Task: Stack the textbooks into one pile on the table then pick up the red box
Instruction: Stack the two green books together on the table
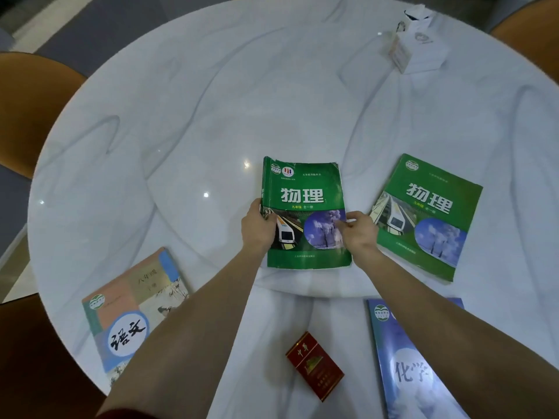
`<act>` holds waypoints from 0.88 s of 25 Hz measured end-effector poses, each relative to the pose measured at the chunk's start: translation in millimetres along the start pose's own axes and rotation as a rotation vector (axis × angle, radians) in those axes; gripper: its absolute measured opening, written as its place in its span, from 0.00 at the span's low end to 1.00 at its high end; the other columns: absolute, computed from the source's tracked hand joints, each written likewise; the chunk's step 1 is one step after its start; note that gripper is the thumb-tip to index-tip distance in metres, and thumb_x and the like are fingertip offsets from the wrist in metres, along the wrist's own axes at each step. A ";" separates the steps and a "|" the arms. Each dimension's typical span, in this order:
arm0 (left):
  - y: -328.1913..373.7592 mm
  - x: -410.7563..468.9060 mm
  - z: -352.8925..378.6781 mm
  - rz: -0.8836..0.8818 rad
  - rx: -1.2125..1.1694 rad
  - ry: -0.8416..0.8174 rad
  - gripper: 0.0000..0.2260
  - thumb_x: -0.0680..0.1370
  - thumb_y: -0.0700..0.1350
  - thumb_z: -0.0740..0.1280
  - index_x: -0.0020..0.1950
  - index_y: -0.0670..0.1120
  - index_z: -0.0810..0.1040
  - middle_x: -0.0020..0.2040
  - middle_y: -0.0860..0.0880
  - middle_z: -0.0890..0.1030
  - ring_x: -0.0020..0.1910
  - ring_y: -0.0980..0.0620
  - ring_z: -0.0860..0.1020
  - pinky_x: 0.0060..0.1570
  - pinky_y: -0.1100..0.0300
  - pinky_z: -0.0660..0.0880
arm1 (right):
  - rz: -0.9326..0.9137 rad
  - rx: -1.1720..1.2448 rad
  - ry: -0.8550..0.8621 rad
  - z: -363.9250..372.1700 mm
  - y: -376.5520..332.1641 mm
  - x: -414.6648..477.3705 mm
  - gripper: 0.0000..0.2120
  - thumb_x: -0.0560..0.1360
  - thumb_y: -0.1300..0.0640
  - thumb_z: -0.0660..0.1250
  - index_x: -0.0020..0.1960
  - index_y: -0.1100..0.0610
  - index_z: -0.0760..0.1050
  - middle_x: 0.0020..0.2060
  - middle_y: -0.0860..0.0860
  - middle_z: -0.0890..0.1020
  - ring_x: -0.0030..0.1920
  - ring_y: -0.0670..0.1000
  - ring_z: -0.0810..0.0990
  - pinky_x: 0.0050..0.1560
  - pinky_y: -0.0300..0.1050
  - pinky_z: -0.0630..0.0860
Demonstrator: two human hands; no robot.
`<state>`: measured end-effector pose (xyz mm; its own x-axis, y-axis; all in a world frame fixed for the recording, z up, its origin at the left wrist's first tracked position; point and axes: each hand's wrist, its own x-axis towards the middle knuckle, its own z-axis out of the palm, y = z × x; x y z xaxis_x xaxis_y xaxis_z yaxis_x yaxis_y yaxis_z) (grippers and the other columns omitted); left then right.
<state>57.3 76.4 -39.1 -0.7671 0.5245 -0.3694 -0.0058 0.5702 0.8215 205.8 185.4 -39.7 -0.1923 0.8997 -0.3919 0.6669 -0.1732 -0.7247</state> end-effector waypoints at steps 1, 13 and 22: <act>1.7 -0.6 1.9 0.016 0.068 0.025 0.16 0.78 0.39 0.61 0.65 0.44 0.71 0.58 0.41 0.81 0.55 0.41 0.79 0.56 0.51 0.77 | -0.017 -0.055 -0.005 -0.7 -0.4 -0.5 0.16 0.76 0.59 0.66 0.61 0.65 0.75 0.54 0.64 0.82 0.46 0.56 0.79 0.52 0.45 0.76; 46.1 -6.8 19.5 0.337 0.716 -0.077 0.16 0.78 0.41 0.60 0.67 0.41 0.69 0.61 0.39 0.75 0.60 0.41 0.72 0.59 0.45 0.74 | -0.213 -0.501 -0.061 -52.7 -18.6 0.5 0.13 0.76 0.57 0.60 0.53 0.62 0.79 0.51 0.63 0.83 0.51 0.62 0.81 0.50 0.50 0.78; 99.9 -21.5 109.9 0.641 0.929 -0.265 0.18 0.80 0.44 0.58 0.69 0.42 0.67 0.63 0.38 0.74 0.62 0.39 0.71 0.59 0.45 0.72 | -0.267 -0.807 0.068 -136.7 21.7 32.8 0.13 0.78 0.55 0.57 0.54 0.61 0.75 0.52 0.59 0.79 0.56 0.58 0.75 0.61 0.56 0.69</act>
<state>143.7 191.6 3.2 -0.2999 0.9385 -0.1709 0.8930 0.3392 0.2959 312.3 265.9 9.2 -0.3896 0.8962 -0.2121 0.9191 0.3637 -0.1517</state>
